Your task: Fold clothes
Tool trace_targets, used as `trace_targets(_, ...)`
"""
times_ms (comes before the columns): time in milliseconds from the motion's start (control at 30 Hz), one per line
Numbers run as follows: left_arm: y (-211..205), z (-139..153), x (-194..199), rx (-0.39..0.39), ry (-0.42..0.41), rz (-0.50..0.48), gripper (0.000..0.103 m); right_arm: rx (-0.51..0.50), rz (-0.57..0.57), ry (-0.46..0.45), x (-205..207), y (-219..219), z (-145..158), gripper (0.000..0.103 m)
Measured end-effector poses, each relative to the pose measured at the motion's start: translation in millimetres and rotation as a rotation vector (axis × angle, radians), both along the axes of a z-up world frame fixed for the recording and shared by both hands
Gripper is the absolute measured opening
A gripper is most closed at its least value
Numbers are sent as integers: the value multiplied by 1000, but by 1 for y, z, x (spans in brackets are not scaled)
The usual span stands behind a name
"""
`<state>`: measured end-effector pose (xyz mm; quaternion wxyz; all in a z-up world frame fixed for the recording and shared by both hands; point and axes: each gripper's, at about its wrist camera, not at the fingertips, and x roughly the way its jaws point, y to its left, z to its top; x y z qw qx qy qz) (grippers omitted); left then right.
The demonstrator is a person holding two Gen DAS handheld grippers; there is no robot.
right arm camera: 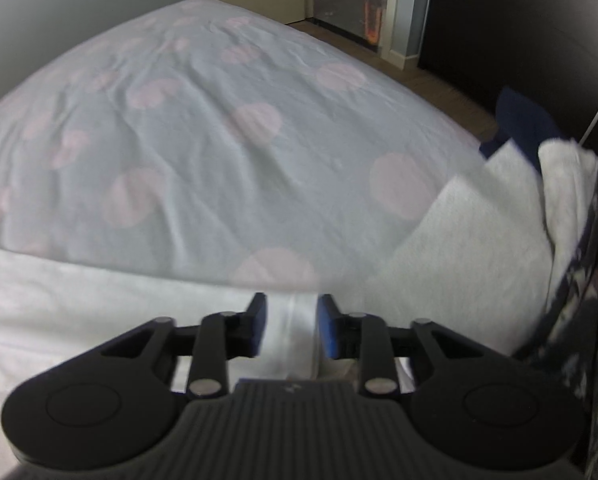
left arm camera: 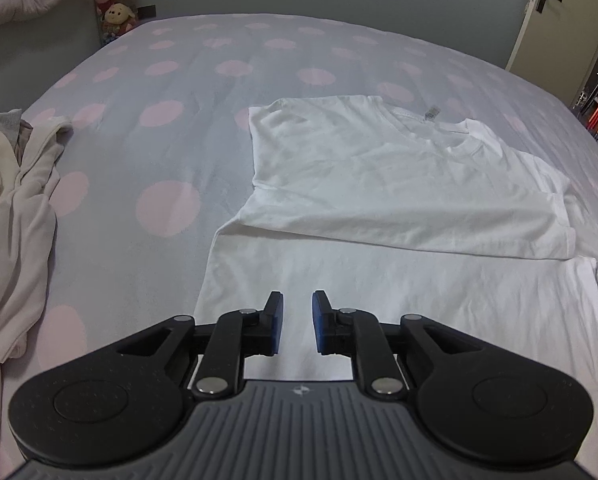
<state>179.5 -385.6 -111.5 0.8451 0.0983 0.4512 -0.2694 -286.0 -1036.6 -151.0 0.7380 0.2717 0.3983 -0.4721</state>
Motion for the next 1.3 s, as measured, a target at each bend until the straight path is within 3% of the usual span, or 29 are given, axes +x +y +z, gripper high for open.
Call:
trace_targets(33, -2, -2, 2, -1, 5, 5, 13, -7, 9, 15, 5, 0, -1, 49)
trace_targets(167, -10, -10, 7, -6, 23, 17, 13, -37, 42, 75, 25, 1, -6, 49)
trace_targets(333, -20, -13, 2, -9, 21, -20, 13, -31, -28, 160, 29, -9, -21, 49)
trace_targets(533, -23, -16, -3, -7, 23, -25, 13, -5, 40, 265, 46, -11, -34, 61)
trace_targets(600, -21, -17, -3, -19, 34, -17, 13, -6, 60, 274, 48, -12, -37, 56)
trace_targets(633, -20, -18, -3, -25, 40, -13, 13, 2, 60, 264, 48, -12, -38, 46)
trace_targets(667, -19, -18, -3, -25, 40, -14, 13, 9, 61, 254, 48, -13, -38, 26)
trace_targets(733, -16, -18, -3, -20, 40, -15, 13, 23, 61, 234, 49, -14, -38, 21)
trace_targets(767, -15, -18, -2, -21, 43, -11, 13, 20, 62, 234, 50, -13, -37, 10)
trace_targets(1000, -7, -14, 5, -55, 37, 0, 13, -15, 40, 185, 47, -2, -16, 2)
trace_targets(1067, -12, -16, 7, -11, 8, -12, 13, -44, 42, 176, 48, 2, 0, 2)
trace_targets(1133, -21, -17, 9, 54, -40, -34, 13, -80, 49, 177, 54, 9, 23, 2)
trace_targets(1300, -47, -19, 21, 83, -79, -90, 13, -167, 72, 175, 78, 25, 100, 1)
